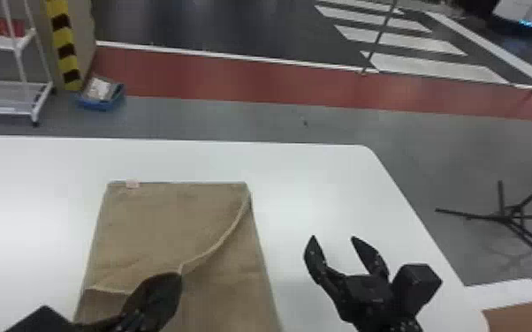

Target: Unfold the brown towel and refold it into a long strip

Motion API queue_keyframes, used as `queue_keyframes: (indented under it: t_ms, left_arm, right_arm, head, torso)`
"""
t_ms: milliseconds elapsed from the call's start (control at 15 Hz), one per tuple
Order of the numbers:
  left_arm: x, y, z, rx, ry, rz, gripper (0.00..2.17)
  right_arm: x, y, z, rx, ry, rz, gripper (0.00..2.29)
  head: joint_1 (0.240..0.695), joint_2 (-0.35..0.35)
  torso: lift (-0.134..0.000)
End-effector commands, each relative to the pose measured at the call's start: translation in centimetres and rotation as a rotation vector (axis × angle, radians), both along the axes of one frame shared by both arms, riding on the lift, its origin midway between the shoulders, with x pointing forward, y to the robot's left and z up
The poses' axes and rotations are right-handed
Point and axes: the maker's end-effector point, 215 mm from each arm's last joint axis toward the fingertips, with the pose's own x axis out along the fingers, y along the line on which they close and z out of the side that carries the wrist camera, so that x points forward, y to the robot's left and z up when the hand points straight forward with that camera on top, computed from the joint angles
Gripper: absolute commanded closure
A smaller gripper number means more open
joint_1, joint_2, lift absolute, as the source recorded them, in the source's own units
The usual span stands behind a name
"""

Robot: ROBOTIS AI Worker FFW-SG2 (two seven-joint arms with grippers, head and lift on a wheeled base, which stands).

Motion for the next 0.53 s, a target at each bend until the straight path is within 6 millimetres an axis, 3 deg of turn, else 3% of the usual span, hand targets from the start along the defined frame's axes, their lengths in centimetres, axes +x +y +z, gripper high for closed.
queue_keyframes:
  t_ms: [0,67,133,267,467]
  left_arm:
    - [-3.1,-3.5,-2.4,-0.012,0.053,-0.085,1.14]
    - [-3.7,-4.6,-3.1,-0.013,0.068,-0.107,0.5]
    - [-4.3,-5.6,-3.4,-0.004,0.069,-0.129,0.04]
    - [-4.1,-5.4,-3.4,0.004,0.064,-0.114,0.0]
    - [0.1,0.7,-3.3,0.03,0.034,0.064,0.0]
  right_arm:
    - [-0.4,-1.6,0.1,0.005,0.0,-0.028,0.13]
    - [-0.4,-2.0,0.2,0.005,-0.003,-0.035,0.13]
    - [-0.4,-2.0,0.4,0.003,-0.006,-0.034,0.13]
    - [-0.3,-1.7,0.9,-0.008,-0.007,-0.023,0.13]
    - [0.1,0.5,2.7,-0.067,-0.012,0.033,0.13]
  head:
    - [0.695,-0.35]
    - [0.695,-0.35]
    - [0.695,-0.35]
    - [0.695,-0.35]
    - [0.695,-0.35]
  torso:
    - [-0.118]
    - [-0.118]
    - [-0.118]
    - [-0.118]
    - [-0.118]
